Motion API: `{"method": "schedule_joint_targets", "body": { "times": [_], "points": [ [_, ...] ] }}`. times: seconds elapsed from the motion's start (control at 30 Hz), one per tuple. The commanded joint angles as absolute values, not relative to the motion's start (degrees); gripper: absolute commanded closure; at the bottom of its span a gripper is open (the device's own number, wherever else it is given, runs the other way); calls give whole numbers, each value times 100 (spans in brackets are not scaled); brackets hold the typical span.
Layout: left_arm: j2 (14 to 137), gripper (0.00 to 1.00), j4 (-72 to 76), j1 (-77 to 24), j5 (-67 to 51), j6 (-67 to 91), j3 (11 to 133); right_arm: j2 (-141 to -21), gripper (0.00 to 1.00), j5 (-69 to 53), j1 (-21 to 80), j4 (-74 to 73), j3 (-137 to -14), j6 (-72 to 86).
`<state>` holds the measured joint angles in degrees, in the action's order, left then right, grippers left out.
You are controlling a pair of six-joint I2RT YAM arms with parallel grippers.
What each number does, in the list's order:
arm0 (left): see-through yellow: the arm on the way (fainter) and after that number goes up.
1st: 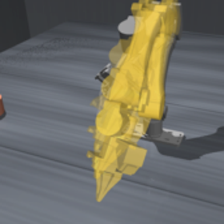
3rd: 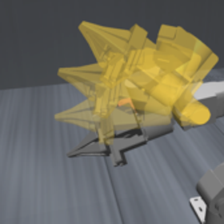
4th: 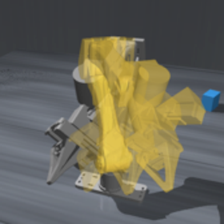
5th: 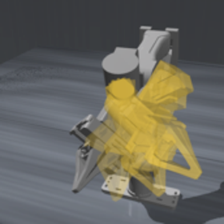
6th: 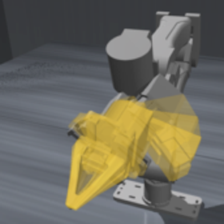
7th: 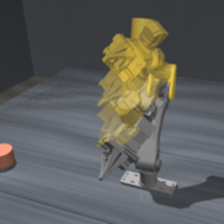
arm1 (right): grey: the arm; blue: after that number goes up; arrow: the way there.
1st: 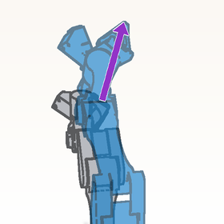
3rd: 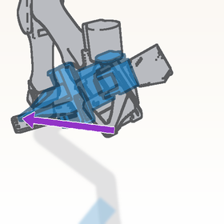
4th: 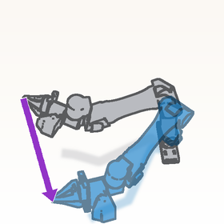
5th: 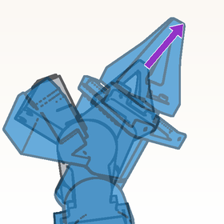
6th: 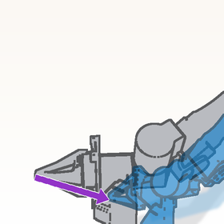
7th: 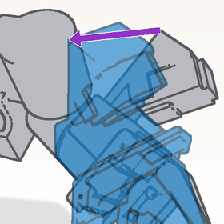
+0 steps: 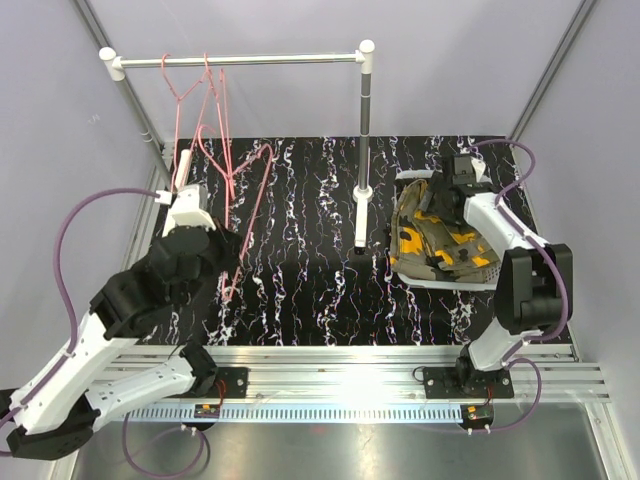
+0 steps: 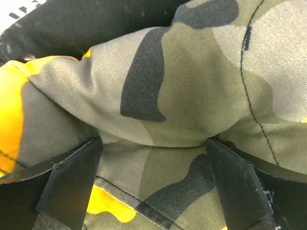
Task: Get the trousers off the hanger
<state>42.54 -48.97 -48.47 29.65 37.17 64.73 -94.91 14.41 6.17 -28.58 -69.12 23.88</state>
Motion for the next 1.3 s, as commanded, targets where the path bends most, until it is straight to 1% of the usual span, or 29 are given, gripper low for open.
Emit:
{"method": "schedule_joint_targets", "body": {
  "times": [0.0,0.07,0.17,0.33,0.47,0.5,0.67,0.8,0.9,1.07,1.13,1.27],
  "points": [
    [4701,100,-5097,-4860,3690,3367,7250,-10580,0,2021,791,-3858,-6697,2295],
    [5130,100,-5264,-4860,4016,3183,7688,-10678,1,1987,852,-3745,-6671,2241],
    [5466,100,-5177,-4860,4157,2744,7945,-10408,1,2074,844,-3735,-6680,2215],
    [6134,100,-4642,-4860,4316,1874,8270,-8748,0,2198,852,-3954,-7022,2013],
    [6661,100,-4412,-4703,4237,1459,8744,-7396,1,1426,844,-3877,-7294,1775],
    [6749,100,-4412,-4650,4202,1442,8884,-7200,0,1058,852,-3806,-7286,1793],
    [7663,100,-4807,-4123,3965,1609,9912,-6260,1,300,844,-3542,-7181,2004],
    [8217,100,-4781,-3780,3709,1512,10501,-5731,0,-832,852,-3411,-7040,2144],
    [8612,100,-4624,-3525,3639,1389,10923,-5318,0,-1386,853,-3086,-6760,2267],
    [9201,100,-4377,-3182,3560,1037,11556,-5176,0,-1679,844,-2900,-6452,2364],
    [9596,100,-4464,-3051,3367,985,11968,-5194,0,-1696,852,-2935,-6390,2373],
    [10168,100,-4745,-2918,3156,949,12357,-5124,1,-1872,844,-2769,-6057,2522]
  ]
}}
